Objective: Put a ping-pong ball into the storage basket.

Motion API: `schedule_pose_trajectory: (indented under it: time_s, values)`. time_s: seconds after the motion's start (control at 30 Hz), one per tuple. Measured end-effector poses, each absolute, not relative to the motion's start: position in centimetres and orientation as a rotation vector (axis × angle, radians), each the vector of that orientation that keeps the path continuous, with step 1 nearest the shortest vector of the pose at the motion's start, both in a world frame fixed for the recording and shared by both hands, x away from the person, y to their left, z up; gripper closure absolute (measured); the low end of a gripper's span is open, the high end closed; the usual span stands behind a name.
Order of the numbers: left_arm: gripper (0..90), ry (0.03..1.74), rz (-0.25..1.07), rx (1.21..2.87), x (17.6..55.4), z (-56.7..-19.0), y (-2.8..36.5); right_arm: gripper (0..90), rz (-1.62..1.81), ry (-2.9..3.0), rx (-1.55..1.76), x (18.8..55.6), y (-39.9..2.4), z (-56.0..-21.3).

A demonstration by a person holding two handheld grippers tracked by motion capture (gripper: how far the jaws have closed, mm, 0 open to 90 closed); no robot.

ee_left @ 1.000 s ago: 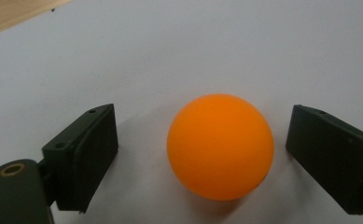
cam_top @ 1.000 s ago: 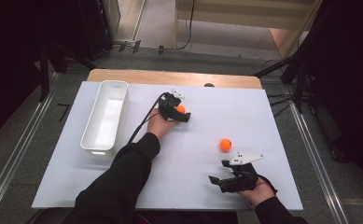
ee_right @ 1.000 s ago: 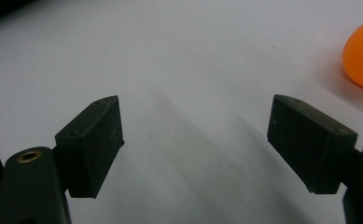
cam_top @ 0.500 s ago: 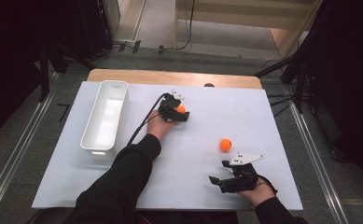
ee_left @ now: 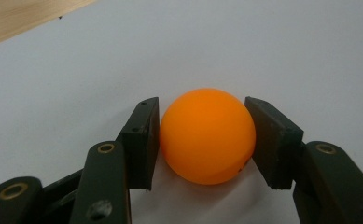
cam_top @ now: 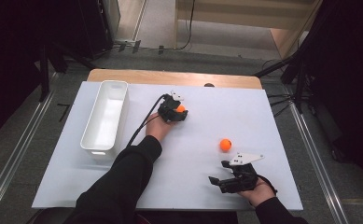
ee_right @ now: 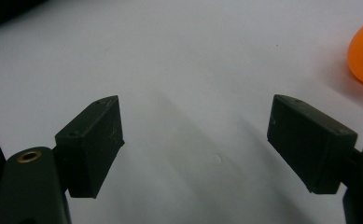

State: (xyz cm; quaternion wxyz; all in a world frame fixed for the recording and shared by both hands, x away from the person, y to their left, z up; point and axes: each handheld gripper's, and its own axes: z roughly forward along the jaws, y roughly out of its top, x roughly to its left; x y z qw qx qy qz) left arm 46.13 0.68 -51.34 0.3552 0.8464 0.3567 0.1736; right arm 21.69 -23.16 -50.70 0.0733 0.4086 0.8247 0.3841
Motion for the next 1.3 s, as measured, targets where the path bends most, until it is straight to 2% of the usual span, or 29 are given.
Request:
schedule_pose_trajectory:
  time_s: [0.03,0.43,0.7,1.3]
  values:
    - [50.5,0.923,0.450,2.187,46.1,-51.3,0.7,16.8,1.152,2.476,1.227,21.7,-23.2,-50.7]
    - [51.1,0.935,0.406,2.192,46.3,-51.0,1.2,16.7,1.154,2.474,1.231,21.7,-23.2,-50.7]
    - [51.1,0.955,0.285,2.153,46.2,-49.4,2.2,16.8,1.150,2.476,1.227,21.8,-23.2,-50.7]
    - [51.0,0.888,0.141,2.158,44.5,-46.7,3.2,16.8,1.142,2.477,1.225,21.8,-23.2,-50.7]
